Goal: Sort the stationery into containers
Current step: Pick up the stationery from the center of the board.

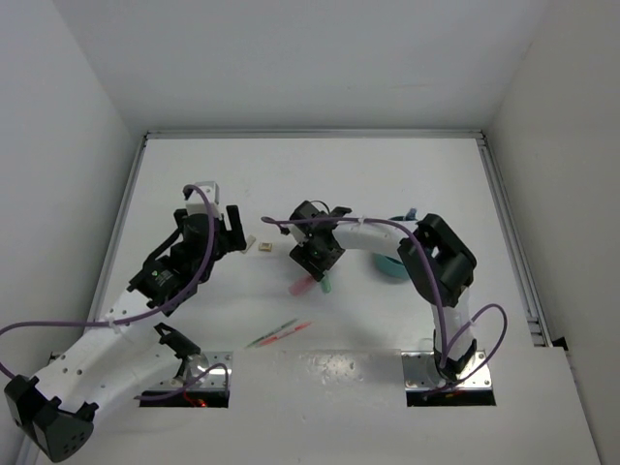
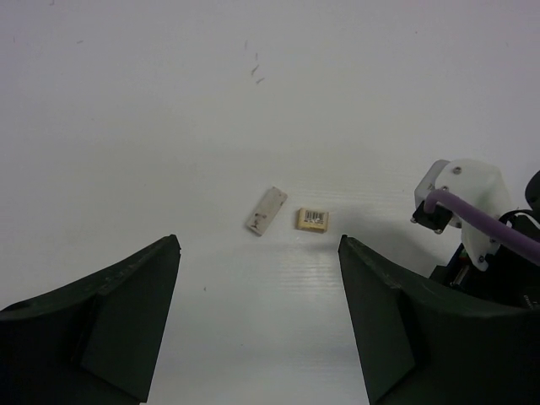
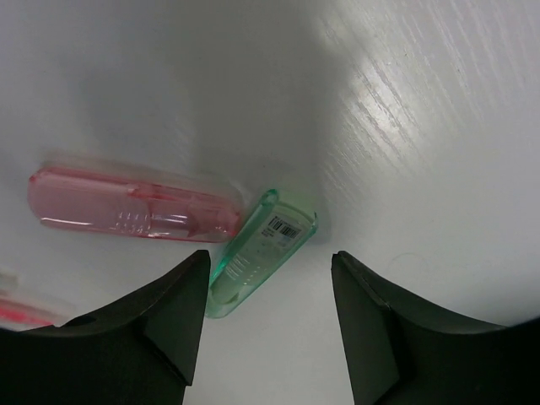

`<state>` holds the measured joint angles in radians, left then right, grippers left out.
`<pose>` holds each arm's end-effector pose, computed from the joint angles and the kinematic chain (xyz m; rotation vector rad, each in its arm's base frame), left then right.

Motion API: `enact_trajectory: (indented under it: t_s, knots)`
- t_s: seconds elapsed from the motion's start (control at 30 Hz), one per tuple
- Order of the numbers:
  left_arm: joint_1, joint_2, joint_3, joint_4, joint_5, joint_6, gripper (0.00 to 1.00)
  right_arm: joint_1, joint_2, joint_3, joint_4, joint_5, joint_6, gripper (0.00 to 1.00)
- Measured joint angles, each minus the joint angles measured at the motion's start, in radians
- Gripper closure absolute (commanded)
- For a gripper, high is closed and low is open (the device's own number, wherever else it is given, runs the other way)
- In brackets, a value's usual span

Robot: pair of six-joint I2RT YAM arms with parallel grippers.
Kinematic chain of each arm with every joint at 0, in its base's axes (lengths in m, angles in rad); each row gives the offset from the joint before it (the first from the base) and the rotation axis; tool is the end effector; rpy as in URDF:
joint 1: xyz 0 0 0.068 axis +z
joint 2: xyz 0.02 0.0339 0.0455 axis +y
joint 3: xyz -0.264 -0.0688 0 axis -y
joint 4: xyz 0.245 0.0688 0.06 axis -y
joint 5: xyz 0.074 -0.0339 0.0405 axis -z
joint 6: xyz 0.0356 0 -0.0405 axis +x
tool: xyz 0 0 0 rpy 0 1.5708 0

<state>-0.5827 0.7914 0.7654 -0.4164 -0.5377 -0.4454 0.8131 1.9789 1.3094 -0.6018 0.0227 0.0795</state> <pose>0.1565 -0.0813 0.3101 -0.2024 1.9393 -0.1369 0.2662 0.2802 0.1461 -1.0202 2.6692 0.1568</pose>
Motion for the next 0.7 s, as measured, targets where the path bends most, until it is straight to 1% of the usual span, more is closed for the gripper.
enact_trajectory:
  t_s: [0.17,0.33,0.37,0.4,0.47,0.5,0.57,0.6,0.7]
  knots:
    - [0.000,-0.004,0.000,0.000,0.010,0.000,0.18,0.003,0.028,-0.002,0.003,0.018,0.005,0.44]
    - [0.000,-0.004,0.000,0.000,0.018,0.000,0.18,0.003,0.034,-0.002,0.006,-0.003,0.010,0.56]
    - [0.000,-0.004,0.000,0.000,0.018,0.000,0.18,0.003,0.035,-0.002,0.006,-0.010,0.011,0.59]
    - [0.000,-0.004,0.000,0.000,0.018,0.000,0.18,0.002,0.035,-0.002,0.006,-0.016,0.011,0.67]
    - [0.000,-0.004,0.000,0.000,0.019,0.000,0.18,-0.002,0.035,-0.002,0.005,-0.029,0.011,0.76]
    - [0.000,-0.004,0.000,0.000,0.021,0.000,0.18,-0.003,0.035,-0.002,0.005,-0.031,0.013,0.83]
    - [0.000,-0.004,0.000,0.000,0.023,0.000,0.18,-0.006,0.035,-0.002,0.005,-0.031,0.015,0.88]
    - [0.000,-0.004,0.000,0.000,0.024,0.000,0.18,-0.007,0.035,-0.002,0.004,-0.029,0.015,0.93]
    - [0.000,-0.004,0.000,0.001,0.030,0.001,0.18,-0.008,0.026,-0.002,0.004,0.010,0.006,1.00]
